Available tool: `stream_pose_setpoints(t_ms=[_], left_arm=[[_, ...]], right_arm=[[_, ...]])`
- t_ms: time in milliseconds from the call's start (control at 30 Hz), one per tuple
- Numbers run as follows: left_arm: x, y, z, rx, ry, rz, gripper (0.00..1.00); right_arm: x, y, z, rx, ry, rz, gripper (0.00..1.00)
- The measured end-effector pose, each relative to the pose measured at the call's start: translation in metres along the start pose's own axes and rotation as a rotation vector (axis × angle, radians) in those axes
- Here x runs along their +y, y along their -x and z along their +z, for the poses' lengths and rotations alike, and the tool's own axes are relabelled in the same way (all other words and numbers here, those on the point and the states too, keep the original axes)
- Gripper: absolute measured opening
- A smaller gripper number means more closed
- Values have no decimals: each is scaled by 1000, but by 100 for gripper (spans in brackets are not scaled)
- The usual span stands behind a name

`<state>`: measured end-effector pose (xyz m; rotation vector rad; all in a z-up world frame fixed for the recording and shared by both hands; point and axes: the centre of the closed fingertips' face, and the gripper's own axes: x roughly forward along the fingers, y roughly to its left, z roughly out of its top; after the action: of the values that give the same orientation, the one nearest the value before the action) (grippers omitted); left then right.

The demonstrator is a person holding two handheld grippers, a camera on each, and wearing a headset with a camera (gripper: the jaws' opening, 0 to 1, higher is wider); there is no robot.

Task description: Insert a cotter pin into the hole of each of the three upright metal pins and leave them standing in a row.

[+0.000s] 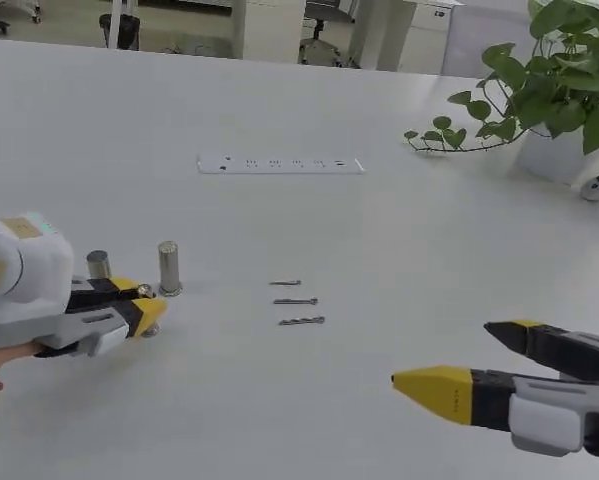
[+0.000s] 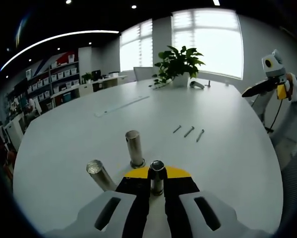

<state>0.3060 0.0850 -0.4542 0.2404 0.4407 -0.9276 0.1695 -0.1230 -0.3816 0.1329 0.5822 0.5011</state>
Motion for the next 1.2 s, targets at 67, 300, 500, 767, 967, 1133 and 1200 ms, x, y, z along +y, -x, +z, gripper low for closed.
stream_pose_setpoints(t_ms=[67,300,500,767,967,1133,1200], left_arm=[[-1,1,-1,9,-5,5,5],[-16,10,-2,30,-25,-27,5],[-36,16,7,13,3,-63,5],[-56,24,20,-22,2,-109,5],[-75,27,30,-47,-34,-129,5],[-94,25,34,-58,-50,-167,5],[-100,23,34,-59,-53,-178,5]], right_arm=[[-2,1,0,-2,-1,-5,95],[-2,2,2,-14,0,-4,95],[0,2,4,-23,0,3,95],[4,3,7,-37,5,17,95],[7,2,9,-43,8,23,95],[8,1,8,-45,8,30,95],[8,1,8,-45,8,32,95]])
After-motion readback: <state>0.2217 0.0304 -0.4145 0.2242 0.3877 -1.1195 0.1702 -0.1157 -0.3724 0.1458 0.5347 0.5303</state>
